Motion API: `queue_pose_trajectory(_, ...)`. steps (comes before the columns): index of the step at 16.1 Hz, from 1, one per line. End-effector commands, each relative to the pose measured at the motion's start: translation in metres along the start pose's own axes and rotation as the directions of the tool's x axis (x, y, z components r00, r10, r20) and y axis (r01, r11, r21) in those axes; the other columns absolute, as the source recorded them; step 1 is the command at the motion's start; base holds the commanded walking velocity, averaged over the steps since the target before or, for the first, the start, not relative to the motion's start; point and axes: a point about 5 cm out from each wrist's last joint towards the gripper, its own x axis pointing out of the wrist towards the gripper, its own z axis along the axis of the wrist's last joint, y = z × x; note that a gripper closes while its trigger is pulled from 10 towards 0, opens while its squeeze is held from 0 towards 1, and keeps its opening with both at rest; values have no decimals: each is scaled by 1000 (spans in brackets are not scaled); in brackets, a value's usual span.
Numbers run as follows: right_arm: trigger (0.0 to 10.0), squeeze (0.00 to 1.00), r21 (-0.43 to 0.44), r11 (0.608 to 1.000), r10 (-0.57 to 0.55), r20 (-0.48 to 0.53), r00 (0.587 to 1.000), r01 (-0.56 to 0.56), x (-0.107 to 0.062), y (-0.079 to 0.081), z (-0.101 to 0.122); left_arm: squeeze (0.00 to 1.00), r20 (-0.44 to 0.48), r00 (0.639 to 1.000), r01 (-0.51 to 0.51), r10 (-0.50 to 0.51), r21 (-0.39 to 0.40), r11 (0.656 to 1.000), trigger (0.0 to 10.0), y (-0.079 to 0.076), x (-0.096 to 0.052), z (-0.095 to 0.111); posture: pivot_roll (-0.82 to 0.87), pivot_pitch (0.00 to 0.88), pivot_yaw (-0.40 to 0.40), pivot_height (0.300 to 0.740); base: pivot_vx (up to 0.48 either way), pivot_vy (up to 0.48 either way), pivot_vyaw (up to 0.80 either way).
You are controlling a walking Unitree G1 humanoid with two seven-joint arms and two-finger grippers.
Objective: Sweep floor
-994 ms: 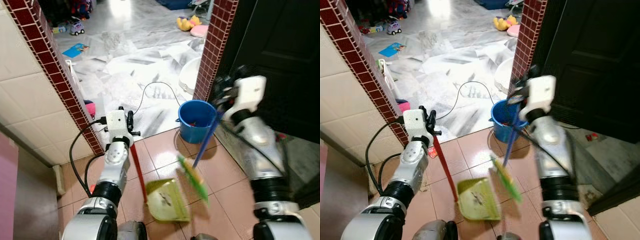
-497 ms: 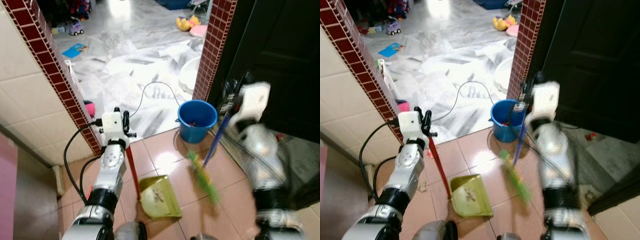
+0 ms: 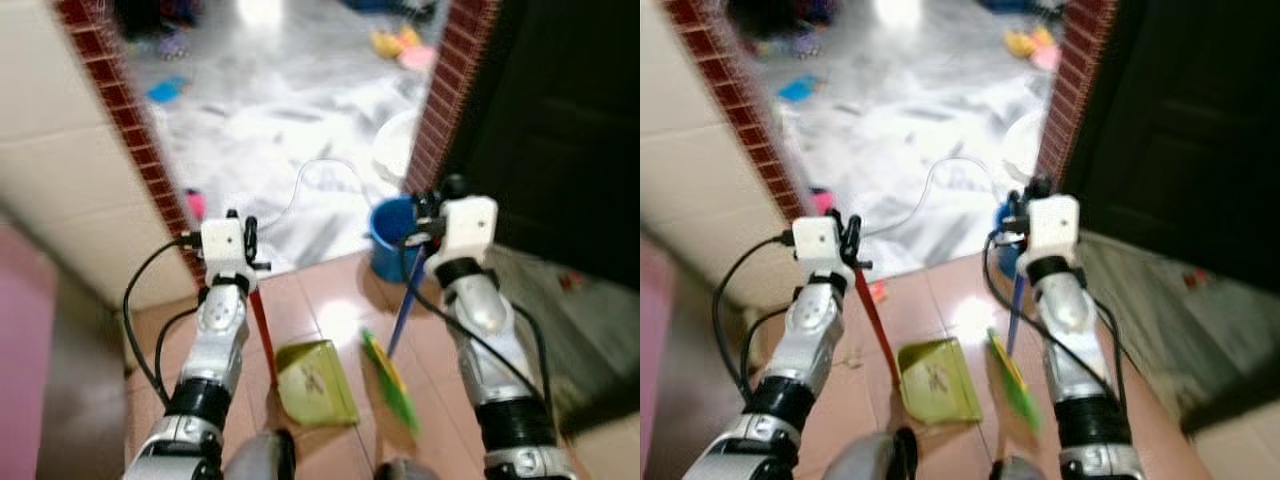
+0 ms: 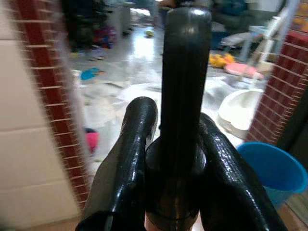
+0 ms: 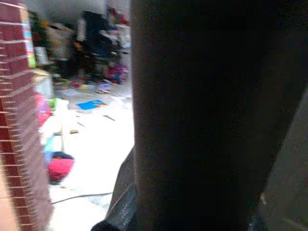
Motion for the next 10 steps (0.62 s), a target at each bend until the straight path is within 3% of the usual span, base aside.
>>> queue_pose_trajectory(1,10000,0,11,1000,1,49,999,-2,4,1,11,0,27,1000,0,0,16,1000,10000,4,1,7,-45,0,69,740,0,0,800)
queue_pose_trajectory(3,10000,0,17,1000,-19,39,999,19,5,-2,9,0,21,1000,1,-1,17,1000,10000,4,1,7,-42,0,68,740,0,0,0)
queue_pose_trajectory(10,10000,0,4,999,-42,31,999,41,6,-5,8,0,11,1000,-3,2,18,1000,10000,5,2,8,-46,0,61,740,-266,0,0)
